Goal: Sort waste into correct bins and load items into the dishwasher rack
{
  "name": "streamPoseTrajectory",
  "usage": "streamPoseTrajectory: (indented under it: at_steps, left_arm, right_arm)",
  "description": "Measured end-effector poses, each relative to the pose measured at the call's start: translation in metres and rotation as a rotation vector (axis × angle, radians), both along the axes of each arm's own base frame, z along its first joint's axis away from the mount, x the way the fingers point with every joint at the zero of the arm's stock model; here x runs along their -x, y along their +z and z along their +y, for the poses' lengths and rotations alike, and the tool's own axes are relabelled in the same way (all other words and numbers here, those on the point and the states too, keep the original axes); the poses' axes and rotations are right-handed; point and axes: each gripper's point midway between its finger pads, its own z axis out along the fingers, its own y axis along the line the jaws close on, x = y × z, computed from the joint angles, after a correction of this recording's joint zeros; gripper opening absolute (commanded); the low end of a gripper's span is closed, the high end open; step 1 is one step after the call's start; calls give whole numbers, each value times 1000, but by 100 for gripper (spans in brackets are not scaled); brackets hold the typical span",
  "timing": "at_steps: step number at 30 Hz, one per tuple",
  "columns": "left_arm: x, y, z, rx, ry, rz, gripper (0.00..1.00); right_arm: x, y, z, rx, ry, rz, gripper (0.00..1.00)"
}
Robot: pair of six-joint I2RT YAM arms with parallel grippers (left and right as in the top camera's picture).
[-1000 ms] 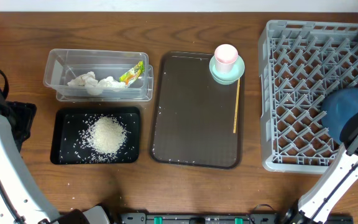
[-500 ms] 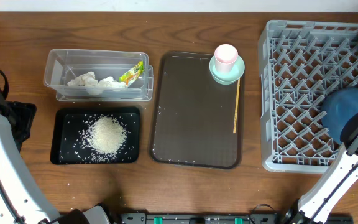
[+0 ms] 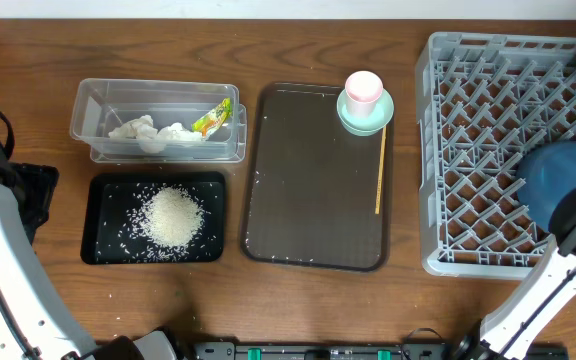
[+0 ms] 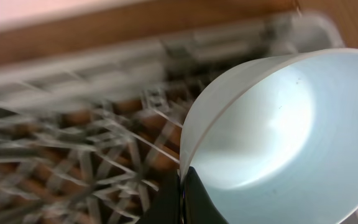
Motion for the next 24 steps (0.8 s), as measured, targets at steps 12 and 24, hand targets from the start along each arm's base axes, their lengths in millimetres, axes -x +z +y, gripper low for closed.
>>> streamPoseTrajectory:
  at_steps: [12,24]
  left_arm:
    - [0,0,0,0,0,0,94]
    - [0,0,0,0,0,0,94]
  right_arm:
    - [2,82,62,-356,271,-276,1]
    - [-13,6,104,-771,444,-256,1]
